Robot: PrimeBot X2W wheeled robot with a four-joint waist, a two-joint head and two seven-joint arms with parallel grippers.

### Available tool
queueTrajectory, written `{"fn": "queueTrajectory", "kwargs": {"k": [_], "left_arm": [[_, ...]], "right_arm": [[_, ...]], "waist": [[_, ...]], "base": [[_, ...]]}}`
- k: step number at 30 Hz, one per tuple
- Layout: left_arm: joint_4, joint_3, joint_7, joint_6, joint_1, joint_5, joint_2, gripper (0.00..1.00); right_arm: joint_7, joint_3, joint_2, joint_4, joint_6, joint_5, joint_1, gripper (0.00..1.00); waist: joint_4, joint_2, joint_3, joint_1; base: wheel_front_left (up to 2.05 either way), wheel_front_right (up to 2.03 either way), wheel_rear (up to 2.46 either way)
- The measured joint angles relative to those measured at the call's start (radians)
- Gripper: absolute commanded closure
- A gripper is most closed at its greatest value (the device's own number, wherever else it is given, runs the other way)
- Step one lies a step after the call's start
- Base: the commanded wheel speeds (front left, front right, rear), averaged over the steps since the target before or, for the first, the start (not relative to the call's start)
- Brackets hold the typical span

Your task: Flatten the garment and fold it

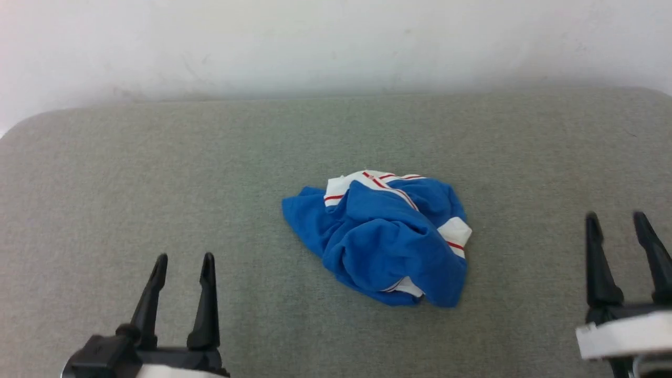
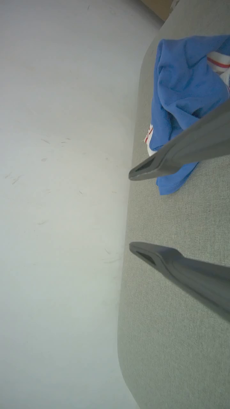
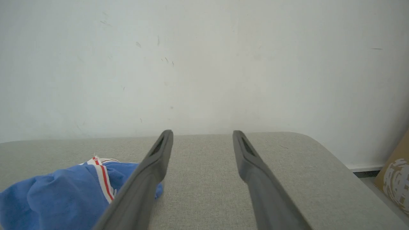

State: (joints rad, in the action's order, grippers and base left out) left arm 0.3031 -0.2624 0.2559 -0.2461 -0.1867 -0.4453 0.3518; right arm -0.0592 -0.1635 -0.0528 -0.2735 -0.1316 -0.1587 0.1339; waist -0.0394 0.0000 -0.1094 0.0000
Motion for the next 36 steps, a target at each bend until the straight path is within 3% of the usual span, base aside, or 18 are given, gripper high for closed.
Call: {"fn": "queueTrajectory", "kwargs": {"k": [4, 8, 13, 18, 24, 25, 27, 36], "left_arm": [[-0.007, 0.002, 0.000, 0.016, 0.033, 0.025, -0.002, 0.00], [-0.017, -0.003, 0.000, 0.028, 0.052, 0.037, -0.010, 0.00], [-0.044, -0.020, 0.000, 0.052, 0.083, 0.044, -0.043, 0.00], [-0.072, -0.034, 0.000, 0.072, 0.107, 0.053, -0.076, 0.00], [-0.098, -0.031, 0.000, 0.096, 0.122, 0.062, -0.099, 0.00], [-0.101, -0.031, 0.000, 0.099, 0.124, 0.062, -0.100, 0.00], [-0.105, -0.030, 0.000, 0.104, 0.129, 0.066, -0.104, 0.00], [-0.116, -0.011, 0.000, 0.104, 0.124, 0.069, -0.108, 0.00]], "right_arm": [[0.153, 0.047, 0.000, -0.019, 0.000, 0.001, -0.104, 0.00], [0.380, 0.098, -0.009, 0.011, 0.000, -0.003, -0.203, 0.00], [0.604, 0.171, -0.099, 0.083, 0.000, -0.005, -0.269, 0.00], [0.727, 0.167, -0.105, 0.184, 0.000, -0.017, -0.278, 0.00], [0.756, 0.165, -0.088, 0.257, 0.000, -0.020, -0.296, 0.00], [0.756, 0.164, -0.084, 0.265, 0.000, -0.019, -0.298, 0.44], [0.754, 0.163, -0.077, 0.272, 0.000, -0.019, -0.299, 1.00], [0.743, 0.133, -0.075, 0.148, 0.000, -0.041, -0.365, 1.00]], "waist": [[-0.017, 0.0000, -0.022, 0.0001], [-0.033, 0.0000, -0.052, 0.0001], [-0.066, 0.0000, -0.093, 0.0002], [-0.113, 0.0000, -0.126, 0.0003], [-0.167, 0.0000, -0.155, 0.0002], [-0.174, 0.0000, -0.158, 0.0002], [-0.186, 0.0000, -0.163, 0.0002], [-0.161, 0.0000, -0.135, 0.0000]], "base": [[0.00, 0.00, 0.00], [0.00, 0.00, 0.00], [0.00, 0.00, 0.00], [0.00, 0.00, 0.00], [0.00, 0.00, 0.00], [0.00, 0.00, 0.00], [0.00, 0.00, 0.00], [0.00, 0.00, 0.00]]}}
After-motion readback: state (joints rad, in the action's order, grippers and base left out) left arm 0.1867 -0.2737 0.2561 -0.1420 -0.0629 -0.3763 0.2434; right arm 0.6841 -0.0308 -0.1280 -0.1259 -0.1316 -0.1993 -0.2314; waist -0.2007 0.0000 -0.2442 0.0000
